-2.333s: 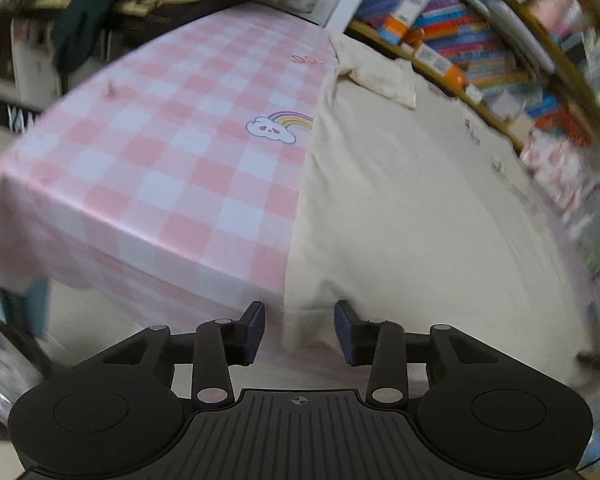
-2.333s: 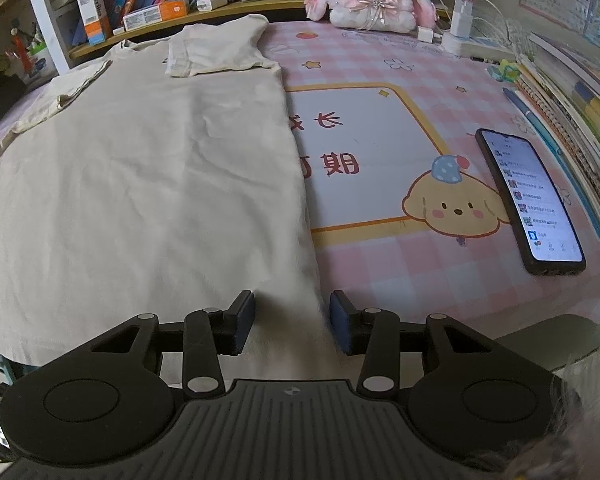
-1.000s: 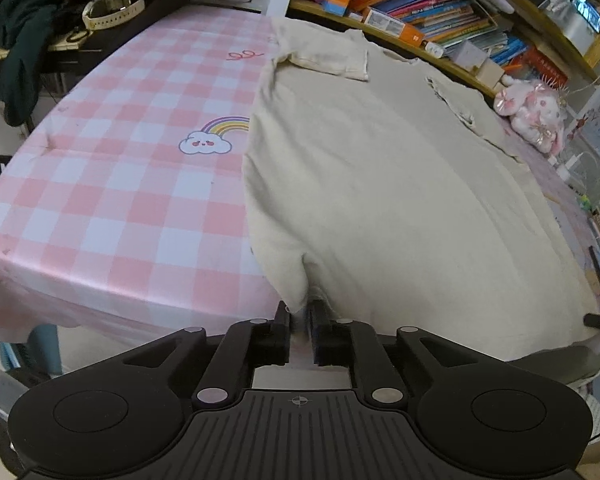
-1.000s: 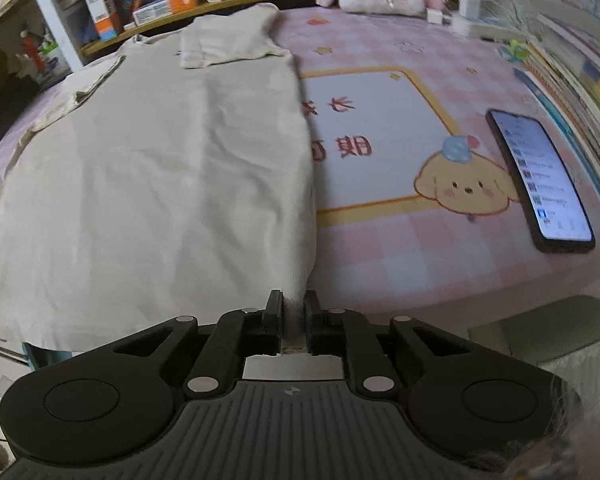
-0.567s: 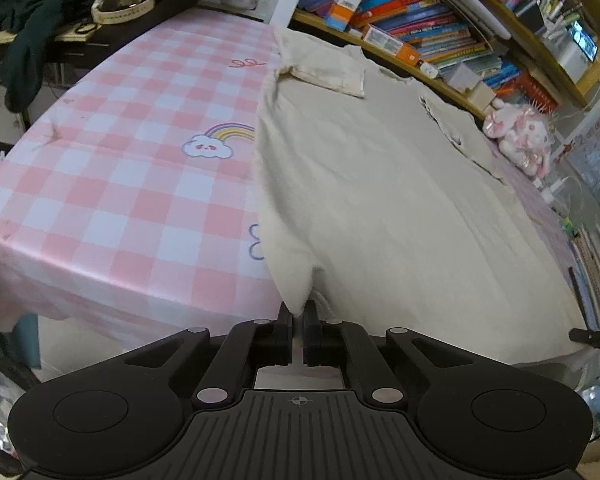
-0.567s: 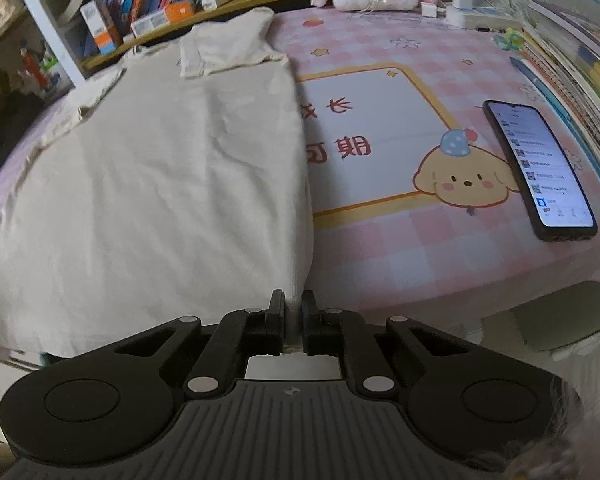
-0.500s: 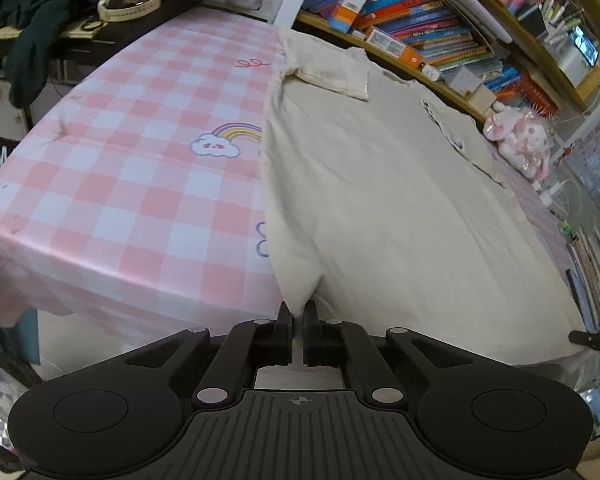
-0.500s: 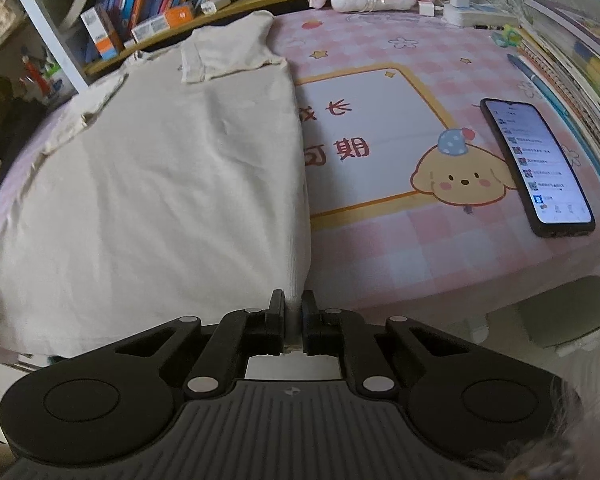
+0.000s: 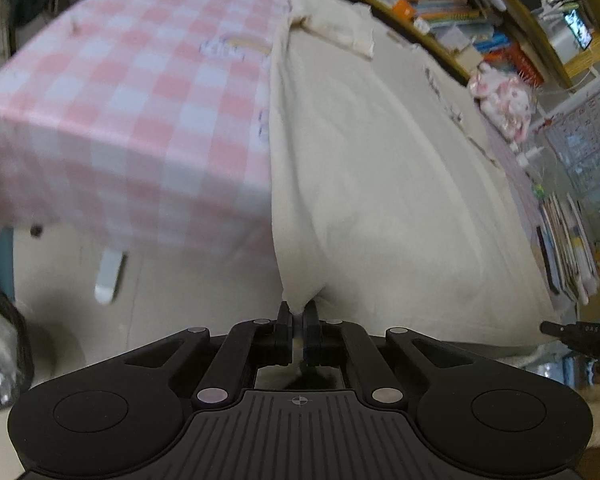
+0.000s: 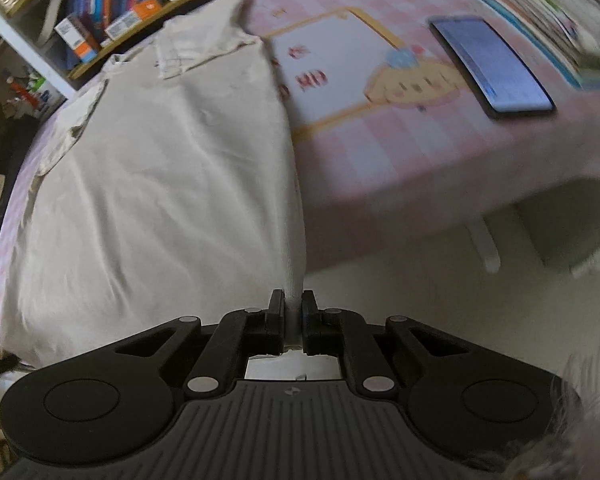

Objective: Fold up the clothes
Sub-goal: 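Lift the hem with both grippers and fold it over toward the collar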

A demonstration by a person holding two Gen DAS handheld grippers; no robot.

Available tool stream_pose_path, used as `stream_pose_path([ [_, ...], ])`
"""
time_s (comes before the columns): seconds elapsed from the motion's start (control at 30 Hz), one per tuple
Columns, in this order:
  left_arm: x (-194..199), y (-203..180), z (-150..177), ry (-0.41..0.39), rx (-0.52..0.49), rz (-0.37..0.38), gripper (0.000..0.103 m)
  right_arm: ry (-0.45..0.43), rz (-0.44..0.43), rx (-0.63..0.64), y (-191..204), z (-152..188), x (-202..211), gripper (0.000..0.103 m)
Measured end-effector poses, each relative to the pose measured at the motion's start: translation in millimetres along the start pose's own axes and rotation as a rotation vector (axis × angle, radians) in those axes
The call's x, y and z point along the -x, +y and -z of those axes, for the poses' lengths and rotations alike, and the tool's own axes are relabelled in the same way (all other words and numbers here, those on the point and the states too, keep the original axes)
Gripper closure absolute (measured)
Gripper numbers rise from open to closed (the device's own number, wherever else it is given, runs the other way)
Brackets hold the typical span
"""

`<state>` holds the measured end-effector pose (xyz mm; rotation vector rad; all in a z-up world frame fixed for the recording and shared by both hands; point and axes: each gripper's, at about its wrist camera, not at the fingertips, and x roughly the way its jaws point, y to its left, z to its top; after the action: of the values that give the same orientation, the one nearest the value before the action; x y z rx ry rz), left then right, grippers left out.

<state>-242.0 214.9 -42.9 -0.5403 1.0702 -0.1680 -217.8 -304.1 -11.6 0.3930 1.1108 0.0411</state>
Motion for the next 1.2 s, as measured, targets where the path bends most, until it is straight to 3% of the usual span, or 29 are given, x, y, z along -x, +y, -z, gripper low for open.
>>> stream_pose_path([
  [0.13, -7, 4, 10, 0.040, 0.029, 0.027, 0.100, 0.041, 0.015, -0.023, -7, 14, 1, 0.096],
  [0.2, -3, 4, 4, 0.006, 0.044, 0.077, 0.100, 0.027, -0.018, -0.056, -9, 10, 7, 0.096],
  [0.33, 16, 2, -27, -0.154, 0.087, 0.214, 0.100, -0.004, -0.089, -0.122, -12, 3, 17, 0.096],
  [0.5, 31, -14, -90, -0.375, 0.081, 0.343, 0.100, -0.196, -0.246, -0.203, -8, -46, 42, 0.096],
  [0.63, 32, -26, -138, -0.502, 0.101, 0.377, 0.100, -0.350, -0.355, -0.253, -11, -93, 38, 0.096],
  [0.83, 13, -37, -203, -0.576, 0.109, 0.335, 0.100, -0.480, -0.414, -0.240, 6, -170, 12, 0.096],
  [1.0, -3, -47, -256, -0.631, 0.117, 0.299, 0.100, -0.489, -0.420, -0.232, 27, -229, -16, 0.096],
  [1.2, -34, -53, -307, -0.630, 0.147, 0.243, 0.100, -0.482, -0.438, -0.206, 45, -290, -56, 0.096],
])
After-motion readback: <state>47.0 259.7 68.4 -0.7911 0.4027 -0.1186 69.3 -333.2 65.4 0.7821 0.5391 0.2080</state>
